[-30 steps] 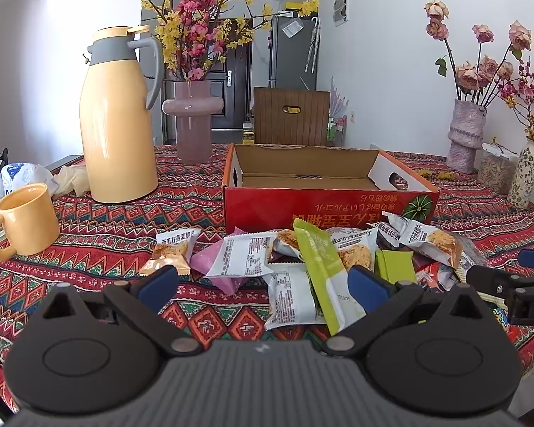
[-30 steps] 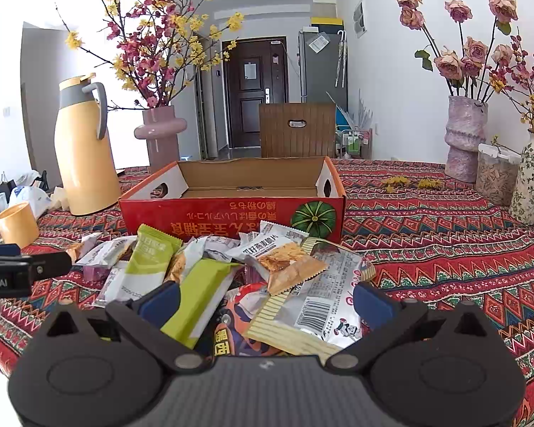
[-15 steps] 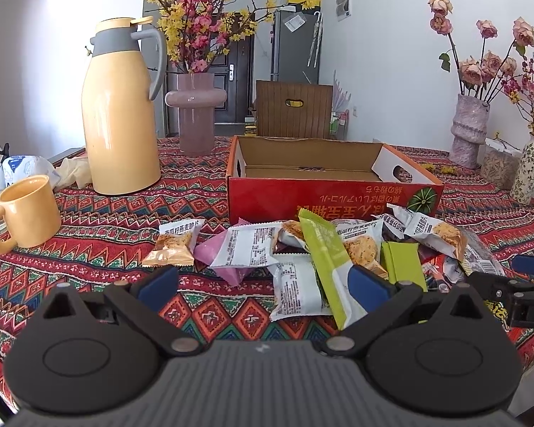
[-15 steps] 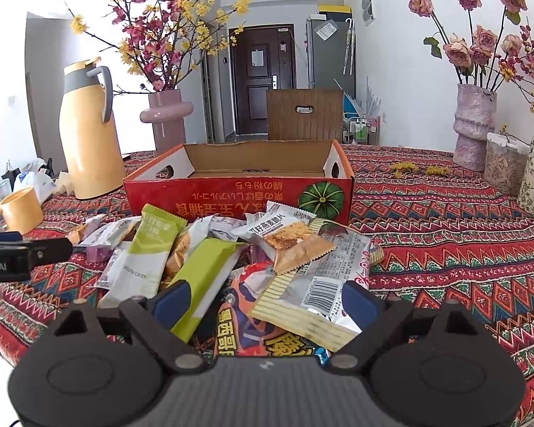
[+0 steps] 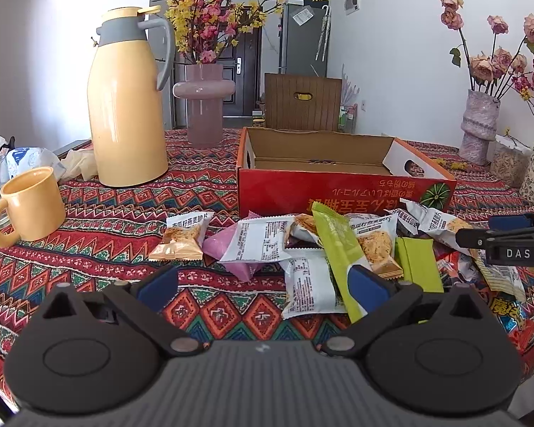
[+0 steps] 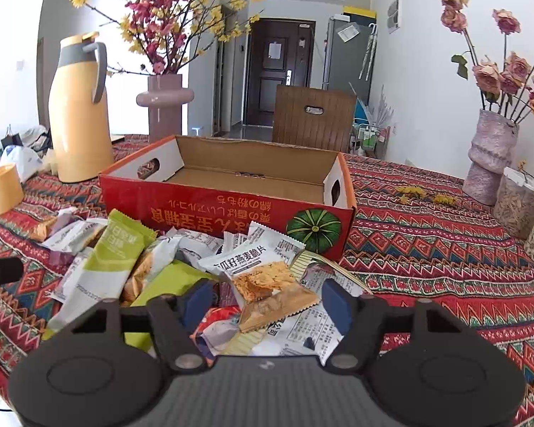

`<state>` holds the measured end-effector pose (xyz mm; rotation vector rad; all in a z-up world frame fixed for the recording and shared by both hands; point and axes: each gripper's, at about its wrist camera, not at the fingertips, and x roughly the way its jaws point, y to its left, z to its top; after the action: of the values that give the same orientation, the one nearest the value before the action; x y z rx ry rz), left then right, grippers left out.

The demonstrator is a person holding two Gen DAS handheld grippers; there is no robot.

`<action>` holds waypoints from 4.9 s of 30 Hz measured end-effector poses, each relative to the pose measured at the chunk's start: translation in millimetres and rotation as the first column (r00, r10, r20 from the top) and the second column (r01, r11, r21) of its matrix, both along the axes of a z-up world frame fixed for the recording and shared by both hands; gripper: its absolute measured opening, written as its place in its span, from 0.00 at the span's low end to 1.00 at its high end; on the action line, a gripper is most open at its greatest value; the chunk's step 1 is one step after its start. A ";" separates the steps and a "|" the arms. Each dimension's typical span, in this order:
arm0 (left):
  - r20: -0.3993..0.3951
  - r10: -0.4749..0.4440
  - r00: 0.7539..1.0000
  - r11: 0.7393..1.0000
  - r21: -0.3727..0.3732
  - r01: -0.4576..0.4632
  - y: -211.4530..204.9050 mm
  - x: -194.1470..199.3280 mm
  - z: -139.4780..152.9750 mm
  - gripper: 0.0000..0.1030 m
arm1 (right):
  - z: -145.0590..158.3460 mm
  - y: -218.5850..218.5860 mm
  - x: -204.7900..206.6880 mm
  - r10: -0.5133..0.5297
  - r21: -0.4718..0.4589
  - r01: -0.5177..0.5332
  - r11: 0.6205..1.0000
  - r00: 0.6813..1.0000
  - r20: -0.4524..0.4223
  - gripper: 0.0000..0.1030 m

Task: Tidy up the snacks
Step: 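Grasp the pumpkin-seed oat crisp packet with the right gripper while the left gripper grasps the green bar, then carry both snacks into the box and open both grippers, then withdraw both tools from the box back to the snack pile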

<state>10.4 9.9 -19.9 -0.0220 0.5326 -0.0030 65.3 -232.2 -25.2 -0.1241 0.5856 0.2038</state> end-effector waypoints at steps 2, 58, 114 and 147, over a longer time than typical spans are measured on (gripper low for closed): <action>-0.007 0.007 1.000 1.000 0.000 -0.007 1.4 2.7 -0.9 1.00 | -0.6 0.9 12.8 0.010 -0.013 -0.011 1.000 1.000 -0.014 0.60; -0.158 -0.047 0.986 0.987 0.147 0.071 -85.7 52.2 -11.8 0.38 | 11.9 -39.1 -17.4 0.043 0.238 -0.067 0.969 0.993 0.107 0.39; 0.036 -0.011 0.999 1.000 0.025 0.010 -41.2 207.6 79.3 0.17 | 54.2 13.1 168.0 0.047 -0.013 -0.047 0.999 0.998 0.050 0.39; 0.022 0.045 0.999 0.999 0.014 -0.046 -31.2 201.4 57.3 1.00 | 40.6 7.3 156.1 -0.002 0.022 0.002 1.000 0.999 0.032 1.00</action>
<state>211.8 -21.3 37.3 -0.0195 0.5103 0.0449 221.4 -224.9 15.4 -0.1049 0.5515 0.2059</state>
